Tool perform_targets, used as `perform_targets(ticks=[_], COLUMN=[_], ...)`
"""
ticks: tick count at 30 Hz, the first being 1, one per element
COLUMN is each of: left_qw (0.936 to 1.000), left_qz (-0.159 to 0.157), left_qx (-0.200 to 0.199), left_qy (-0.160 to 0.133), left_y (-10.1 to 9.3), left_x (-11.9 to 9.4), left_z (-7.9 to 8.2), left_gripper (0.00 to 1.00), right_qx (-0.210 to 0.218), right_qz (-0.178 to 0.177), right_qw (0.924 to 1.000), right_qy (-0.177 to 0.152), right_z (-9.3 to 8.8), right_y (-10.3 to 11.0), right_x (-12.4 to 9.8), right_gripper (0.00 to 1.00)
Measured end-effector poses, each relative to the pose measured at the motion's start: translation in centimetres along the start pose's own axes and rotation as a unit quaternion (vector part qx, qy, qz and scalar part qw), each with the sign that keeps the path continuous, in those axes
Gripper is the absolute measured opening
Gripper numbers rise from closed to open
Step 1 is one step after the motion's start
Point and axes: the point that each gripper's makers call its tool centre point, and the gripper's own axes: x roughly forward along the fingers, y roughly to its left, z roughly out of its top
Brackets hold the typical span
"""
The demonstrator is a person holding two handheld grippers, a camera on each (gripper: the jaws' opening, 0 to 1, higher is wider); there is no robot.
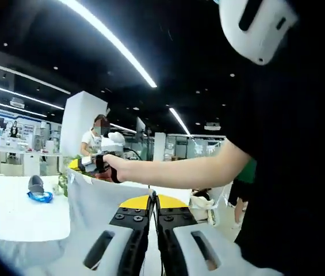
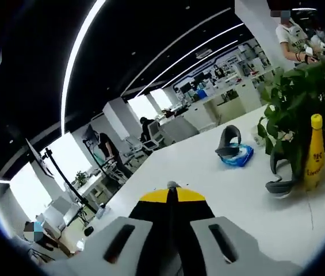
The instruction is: Fold the towel on the table until its edges align and the towel forms a compact rectangular stack.
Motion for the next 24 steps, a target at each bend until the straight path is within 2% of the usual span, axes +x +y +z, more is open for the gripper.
perform_targets(ticks=[3,9,13,24], left_qw=[0.9997,0.9985,0.997,0.995], left_qz=[0.022,0.053,0.072,0.088], left_qx=[-0.004,-0.011,-0.027,-0.043], left_qy=[-0.007,-0.005,-0.008,-0.019], left_y=[1.1,2.6,3.8,6.6], left_x=[-1.8,-5.1,-7.5,-12.5], left_z=[0.5,1.0,1.1,2.1], left_gripper=[0.03,0.03,0.03,0.03], right_qx=[-0.003,-0.01,0.016,-0.017], right_qz=[0.01,0.023,0.041,0.04], right_qw=[0.9999,0.9997,0.999,0.9991], right_qy=[-0.005,0.004,-0.008,0.002], right_z=[0.4,-0.2,0.2,-0.3], right_y=[1.5,4.1,6.1,10.6], right_x=[1.3,3.7,4.8,7.9], right_gripper=[0.0,0.0,0.0,0.0])
